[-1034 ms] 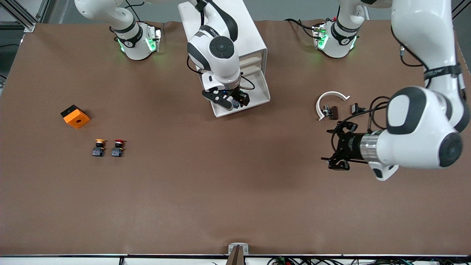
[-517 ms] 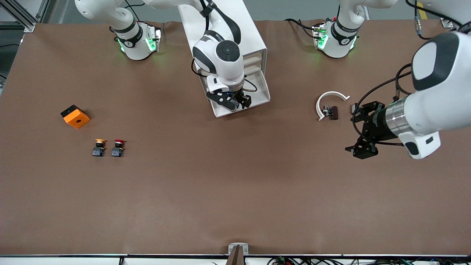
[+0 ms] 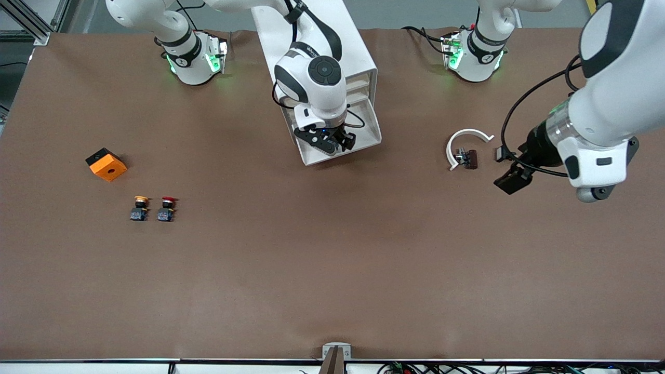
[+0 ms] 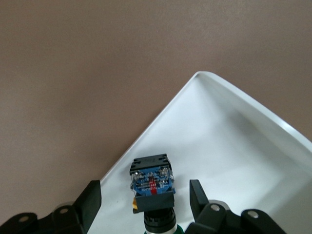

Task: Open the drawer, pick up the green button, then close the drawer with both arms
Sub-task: 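Lift the green button with the right gripper while the left gripper retracts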

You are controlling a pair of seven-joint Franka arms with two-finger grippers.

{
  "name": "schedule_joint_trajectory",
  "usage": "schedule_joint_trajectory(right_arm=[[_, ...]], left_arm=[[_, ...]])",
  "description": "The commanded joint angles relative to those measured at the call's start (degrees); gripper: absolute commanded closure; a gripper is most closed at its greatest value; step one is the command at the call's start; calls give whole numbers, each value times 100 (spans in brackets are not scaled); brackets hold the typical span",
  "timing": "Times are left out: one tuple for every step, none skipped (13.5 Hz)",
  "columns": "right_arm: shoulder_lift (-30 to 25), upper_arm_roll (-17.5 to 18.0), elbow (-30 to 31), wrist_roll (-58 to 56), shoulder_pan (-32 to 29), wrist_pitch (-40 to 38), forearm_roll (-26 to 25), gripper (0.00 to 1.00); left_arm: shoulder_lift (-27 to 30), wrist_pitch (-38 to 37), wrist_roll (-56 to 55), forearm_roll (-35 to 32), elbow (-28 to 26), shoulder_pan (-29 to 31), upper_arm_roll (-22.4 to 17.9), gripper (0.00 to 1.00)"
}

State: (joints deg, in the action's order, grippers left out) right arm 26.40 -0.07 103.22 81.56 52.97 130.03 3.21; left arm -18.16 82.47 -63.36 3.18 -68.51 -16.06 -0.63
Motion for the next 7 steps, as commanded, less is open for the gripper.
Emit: schedule_joint_trajectory(right_arm=[[102, -80, -47, 141, 125, 5, -84, 18], [111, -80, -47, 141, 125, 5, -93, 18], [111, -80, -47, 141, 125, 5, -101, 18], [119, -80, -47, 141, 125, 5, -119, 18], [120, -80, -47, 141, 125, 5, -119, 19], [120, -80, -47, 150, 134, 5, -128, 21], [120, -80, -47, 150, 125, 5, -128, 27]], left_arm=[[137, -90, 333, -142, -198, 33, 46, 0], [163, -90, 351, -124, -189, 50, 72, 0], [181, -82, 412, -98, -189, 68, 72, 0], [190, -55, 604, -98, -189, 77, 63, 0], [190, -55, 832, -124, -189, 94, 55, 0], [207, -55, 1148, -124, -189, 112, 28, 0], [207, -55, 1490, -124, -189, 216, 19, 0]])
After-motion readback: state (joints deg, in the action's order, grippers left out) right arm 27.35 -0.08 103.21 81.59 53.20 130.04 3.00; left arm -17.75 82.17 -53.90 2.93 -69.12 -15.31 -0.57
